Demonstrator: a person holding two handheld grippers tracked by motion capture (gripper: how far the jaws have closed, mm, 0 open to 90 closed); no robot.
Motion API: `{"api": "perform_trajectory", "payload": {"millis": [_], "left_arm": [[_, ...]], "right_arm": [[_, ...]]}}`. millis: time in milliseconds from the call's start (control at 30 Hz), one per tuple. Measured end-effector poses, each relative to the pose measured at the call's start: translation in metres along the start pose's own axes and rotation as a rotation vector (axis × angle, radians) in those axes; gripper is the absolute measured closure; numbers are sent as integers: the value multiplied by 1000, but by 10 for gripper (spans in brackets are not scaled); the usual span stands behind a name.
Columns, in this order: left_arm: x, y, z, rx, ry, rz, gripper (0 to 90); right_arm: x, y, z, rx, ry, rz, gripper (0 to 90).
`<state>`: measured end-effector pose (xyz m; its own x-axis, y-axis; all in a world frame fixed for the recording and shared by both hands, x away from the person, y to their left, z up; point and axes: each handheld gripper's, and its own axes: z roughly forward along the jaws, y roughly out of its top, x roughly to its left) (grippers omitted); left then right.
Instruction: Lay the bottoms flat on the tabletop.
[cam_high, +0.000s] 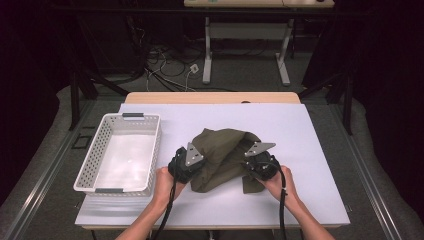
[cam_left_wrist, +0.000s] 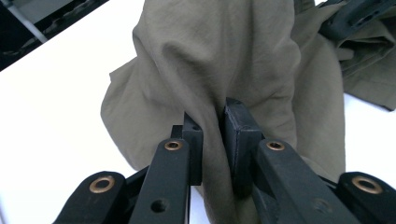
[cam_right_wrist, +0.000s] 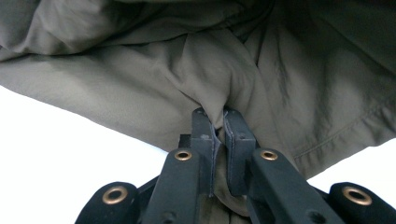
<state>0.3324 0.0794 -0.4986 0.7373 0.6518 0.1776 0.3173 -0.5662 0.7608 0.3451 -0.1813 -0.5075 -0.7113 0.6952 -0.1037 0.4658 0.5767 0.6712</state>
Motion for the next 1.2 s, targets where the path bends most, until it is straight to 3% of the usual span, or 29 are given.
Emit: {"api": "perform_trajectory", "payload": {"millis": [200,400,500,600,667,733,833,900,1000,1133,1200], "left_arm": [[3,-2,-1,2,12,-18,810],[9,-6,0,4,21,-40,826],[9,-7,3,19,24,-40,829],[9,-8,5,33,25,-30,832],[8,-9,6,31,33,-31,832],[8,-9,7,34,33,-27,832],[9,-10,8,41,38,-21,829],[9,-10,8,47,37,-25,829],[10,-11,8,47,43,-23,827],[10,-12,9,45,43,-33,827],[11,-12,9,49,47,-29,828]], "right_arm": [[-3,0,-3,16,3,-7,852],[-10,0,-9,29,-21,16,851],[-11,-3,-5,37,2,26,831],[-8,-3,1,24,14,16,698],[-7,-3,5,-14,44,43,596],[-6,-1,9,-14,53,38,493],[-1,3,19,-8,56,39,442],[1,4,27,10,53,26,491],[1,1,35,44,32,21,640],[-1,-2,37,41,40,40,809],[-2,-2,35,35,42,32,848]]}}
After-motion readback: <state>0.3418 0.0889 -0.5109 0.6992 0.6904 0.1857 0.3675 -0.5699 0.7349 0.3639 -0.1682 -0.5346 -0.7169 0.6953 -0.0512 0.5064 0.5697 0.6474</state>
